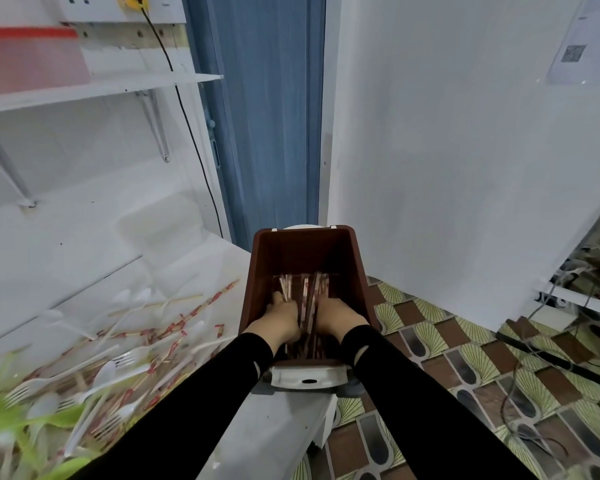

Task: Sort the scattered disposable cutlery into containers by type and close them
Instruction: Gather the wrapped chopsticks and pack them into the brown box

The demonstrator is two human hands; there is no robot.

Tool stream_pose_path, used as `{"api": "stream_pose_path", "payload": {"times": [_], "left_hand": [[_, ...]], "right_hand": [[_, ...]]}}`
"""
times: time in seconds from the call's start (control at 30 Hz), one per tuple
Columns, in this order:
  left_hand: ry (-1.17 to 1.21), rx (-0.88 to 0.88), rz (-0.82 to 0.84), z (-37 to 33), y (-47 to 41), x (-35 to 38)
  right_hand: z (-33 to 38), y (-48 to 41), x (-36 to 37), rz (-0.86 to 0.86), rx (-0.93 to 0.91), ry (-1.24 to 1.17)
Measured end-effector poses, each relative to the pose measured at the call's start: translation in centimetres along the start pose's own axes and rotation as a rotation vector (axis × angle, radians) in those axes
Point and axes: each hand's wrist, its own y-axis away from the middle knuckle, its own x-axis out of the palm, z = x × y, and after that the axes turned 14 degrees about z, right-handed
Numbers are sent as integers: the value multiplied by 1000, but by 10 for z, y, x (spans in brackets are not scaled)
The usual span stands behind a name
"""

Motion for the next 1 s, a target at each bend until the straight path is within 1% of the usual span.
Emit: {"api": "stream_pose_path", "payload": {"times": [0.1,0.17,0.23,0.33,0.4,0.47,0.53,0.6,0.67,0.73,0.77,0.83,0.9,1.0], "left_hand": [[-43,64,-74,1,3,-5],[-118,91,-131,0,8,-7],[-196,108,-126,-3,16,-10],[-222,133,-114,-3,24,-15],[-146,226,-205,0,24,-17],[23,388,-371,5,30,-20],[247,527,-556,11,45,-28],[377,567,-698,25,57,-38],[442,519,-763,51,61,-46],[495,438,-772,82,62,-50],[515,391,-769,100,60,-50],[526,288,-744,136,59,-48],[539,181,-674,171,55,-45],[516,37,-578,211,49,-40]], "right_hand": [[3,-5,-2,64,-4,99],[4,-3,-2,54,-24,143],[7,8,-6,21,-63,176],[8,15,-9,24,-79,221],[8,17,-8,28,-98,211],[9,16,-7,-4,-110,197],[14,20,-11,-81,-151,162],[24,28,-16,-203,-216,107],[40,36,-21,-357,-303,20],[61,44,-22,-488,-404,-64],[71,46,-23,-522,-465,-72],[95,42,-20,-496,-594,-41],[118,35,-14,-400,-691,7],[151,18,-4,-319,-760,150]]}}
